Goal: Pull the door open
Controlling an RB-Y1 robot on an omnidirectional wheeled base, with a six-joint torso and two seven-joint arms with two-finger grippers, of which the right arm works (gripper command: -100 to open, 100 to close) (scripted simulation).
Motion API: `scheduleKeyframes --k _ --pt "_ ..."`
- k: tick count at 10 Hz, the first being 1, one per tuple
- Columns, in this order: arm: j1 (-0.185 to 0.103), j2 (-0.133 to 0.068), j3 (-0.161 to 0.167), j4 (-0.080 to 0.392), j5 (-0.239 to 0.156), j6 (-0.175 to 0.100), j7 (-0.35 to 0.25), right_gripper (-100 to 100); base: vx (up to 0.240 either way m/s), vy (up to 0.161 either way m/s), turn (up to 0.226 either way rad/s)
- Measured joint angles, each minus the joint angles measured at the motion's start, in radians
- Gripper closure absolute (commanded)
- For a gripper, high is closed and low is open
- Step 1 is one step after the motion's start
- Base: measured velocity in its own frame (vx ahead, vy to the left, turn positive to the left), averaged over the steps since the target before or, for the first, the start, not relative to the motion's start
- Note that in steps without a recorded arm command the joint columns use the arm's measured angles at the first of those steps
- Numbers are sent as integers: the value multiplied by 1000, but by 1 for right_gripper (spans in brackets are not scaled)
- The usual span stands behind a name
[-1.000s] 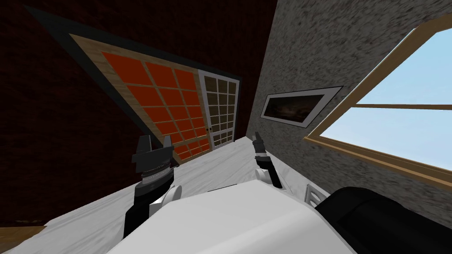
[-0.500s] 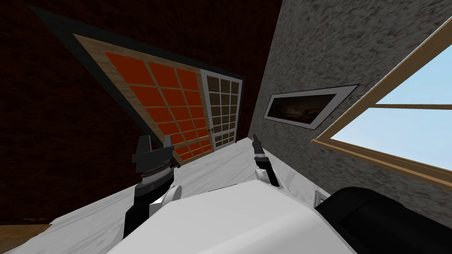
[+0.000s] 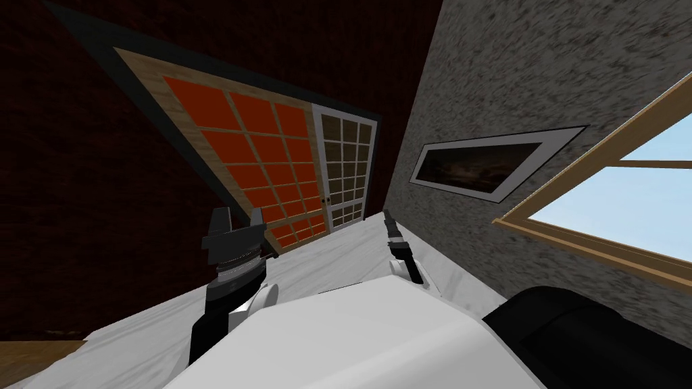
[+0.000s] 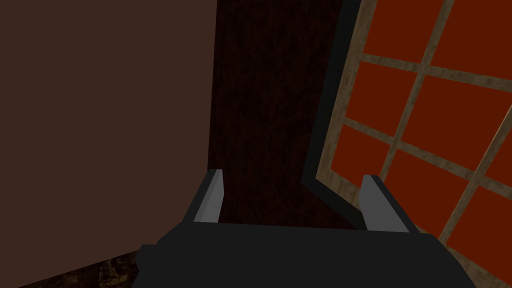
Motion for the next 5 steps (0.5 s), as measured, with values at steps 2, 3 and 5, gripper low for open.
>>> scheduleKeyframes --k 2,3,5 --pt "-15 -10 -13 50 15 -13 31 -100 97 39 55" --pt "-17 -9 -15 66 25 -18 48 -100 109 57 58" --pt "-36 -10 -23 126 46 -40 86 -100 122 58 50"
